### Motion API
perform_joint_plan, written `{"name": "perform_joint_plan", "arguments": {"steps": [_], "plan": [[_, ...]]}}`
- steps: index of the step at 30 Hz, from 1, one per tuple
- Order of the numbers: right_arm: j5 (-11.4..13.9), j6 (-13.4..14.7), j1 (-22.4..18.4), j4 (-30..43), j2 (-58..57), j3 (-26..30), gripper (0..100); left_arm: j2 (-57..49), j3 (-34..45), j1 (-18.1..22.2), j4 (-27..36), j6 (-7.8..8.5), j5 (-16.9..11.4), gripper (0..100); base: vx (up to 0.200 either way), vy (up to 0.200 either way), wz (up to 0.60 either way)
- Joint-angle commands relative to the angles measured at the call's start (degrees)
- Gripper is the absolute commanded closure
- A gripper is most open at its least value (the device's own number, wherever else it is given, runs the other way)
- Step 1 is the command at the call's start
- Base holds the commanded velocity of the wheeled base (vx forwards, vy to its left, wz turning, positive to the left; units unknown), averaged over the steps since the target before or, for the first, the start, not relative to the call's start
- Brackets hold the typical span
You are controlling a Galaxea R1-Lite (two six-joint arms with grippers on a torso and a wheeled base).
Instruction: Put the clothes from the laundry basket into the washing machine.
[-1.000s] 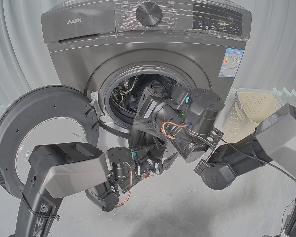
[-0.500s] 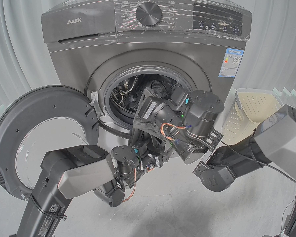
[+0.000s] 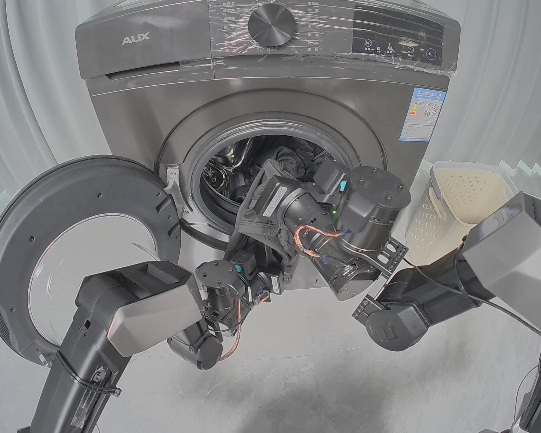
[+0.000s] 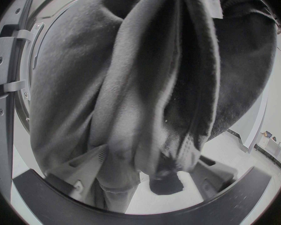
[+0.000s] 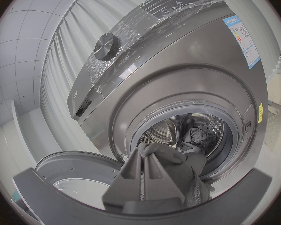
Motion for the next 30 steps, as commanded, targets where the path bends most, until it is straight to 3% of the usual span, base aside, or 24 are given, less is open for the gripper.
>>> {"name": "perform_joint_plan", "arguments": {"steps": [1, 8, 15, 21, 25, 27, 30], "plan": [[0.0, 0.0, -0.1, -0.1, 0.1, 0.4, 100, 0.1, -0.3, 0.3, 0.0, -0.01, 0.1, 100, 0.0, 0.0, 0.0], [0.0, -0.1, -1.4, -0.8, 0.2, 0.8, 100, -0.8, 1.0, 0.0, -0.4, -0.01, 0.1, 100, 0.0, 0.0, 0.0], [0.1, -0.1, -3.9, -1.0, 0.1, 2.0, 100, -7.9, 9.2, -0.8, -0.5, 0.17, -0.7, 100, 0.0, 0.0, 0.0], [0.4, -0.3, -6.0, -1.1, -1.1, 5.2, 100, -18.5, 22.8, -0.8, -0.5, 0.43, -5.5, 100, 0.0, 0.0, 0.0], [0.4, -0.2, -7.6, -1.1, -1.9, 5.6, 100, -24.2, 30.0, -0.5, -0.5, 0.43, -7.1, 100, 0.0, 0.0, 0.0], [0.4, -0.1, -8.5, -1.9, -2.4, 7.2, 100, -29.6, 36.4, -0.1, -0.5, 0.69, -9.8, 100, 0.0, 0.0, 0.0], [0.6, -0.2, -8.7, -3.6, -2.8, 8.8, 100, -32.8, 39.8, 1.5, -0.5, 1.13, -11.6, 100, 0.0, 0.0, 0.0]]}}
